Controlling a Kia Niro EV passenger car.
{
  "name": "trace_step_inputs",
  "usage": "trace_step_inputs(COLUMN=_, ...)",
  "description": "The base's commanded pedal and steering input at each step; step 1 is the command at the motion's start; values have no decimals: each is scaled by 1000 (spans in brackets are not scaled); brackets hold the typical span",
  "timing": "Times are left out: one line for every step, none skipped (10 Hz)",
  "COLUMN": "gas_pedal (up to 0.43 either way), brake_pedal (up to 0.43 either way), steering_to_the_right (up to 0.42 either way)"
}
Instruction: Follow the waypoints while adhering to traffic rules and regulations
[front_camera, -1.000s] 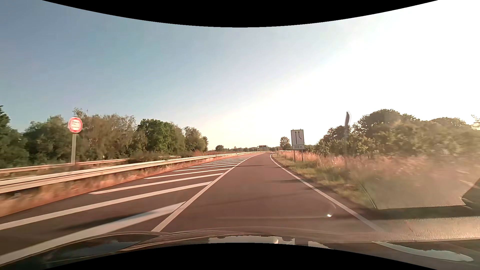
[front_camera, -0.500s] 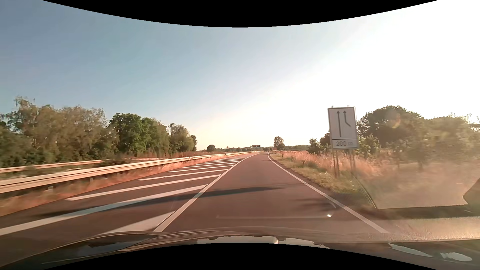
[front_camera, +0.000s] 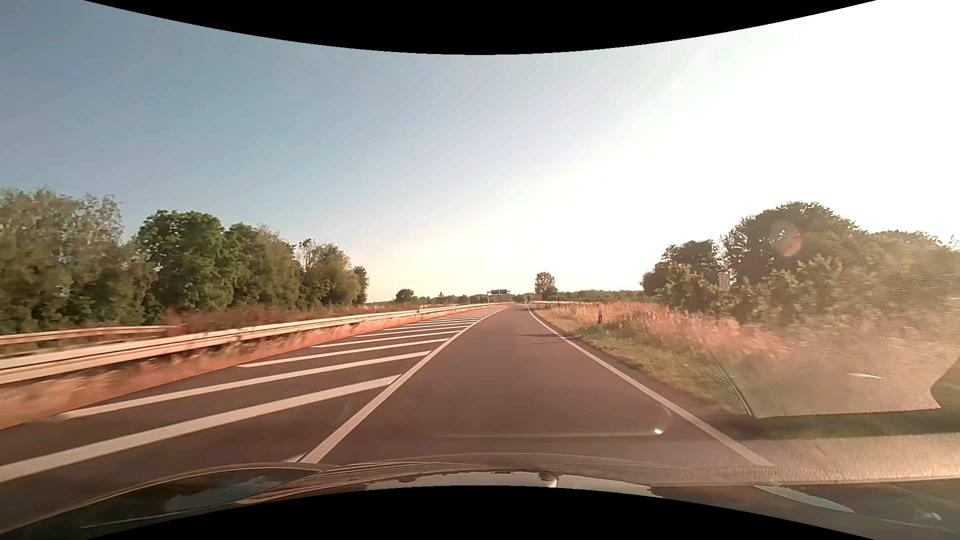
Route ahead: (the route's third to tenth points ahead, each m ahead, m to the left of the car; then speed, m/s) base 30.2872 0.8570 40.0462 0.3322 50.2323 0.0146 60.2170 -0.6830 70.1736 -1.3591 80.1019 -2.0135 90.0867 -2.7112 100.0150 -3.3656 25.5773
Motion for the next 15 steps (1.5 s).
trace_step_inputs(gas_pedal=220, brake_pedal=0, steering_to_the_right=16)
trace_step_inputs(gas_pedal=220, brake_pedal=0, steering_to_the_right=15)
trace_step_inputs(gas_pedal=220, brake_pedal=0, steering_to_the_right=14)
trace_step_inputs(gas_pedal=220, brake_pedal=0, steering_to_the_right=12)
trace_step_inputs(gas_pedal=220, brake_pedal=0, steering_to_the_right=11)
trace_step_inputs(gas_pedal=220, brake_pedal=0, steering_to_the_right=11)
trace_step_inputs(gas_pedal=220, brake_pedal=0, steering_to_the_right=10)
trace_step_inputs(gas_pedal=220, brake_pedal=0, steering_to_the_right=8)
trace_step_inputs(gas_pedal=220, brake_pedal=0, steering_to_the_right=8)
trace_step_inputs(gas_pedal=220, brake_pedal=0, steering_to_the_right=7)
trace_step_inputs(gas_pedal=220, brake_pedal=0, steering_to_the_right=6)
trace_step_inputs(gas_pedal=228, brake_pedal=0, steering_to_the_right=6)
trace_step_inputs(gas_pedal=228, brake_pedal=0, steering_to_the_right=4)
trace_step_inputs(gas_pedal=228, brake_pedal=0, steering_to_the_right=3)
trace_step_inputs(gas_pedal=228, brake_pedal=0, steering_to_the_right=3)
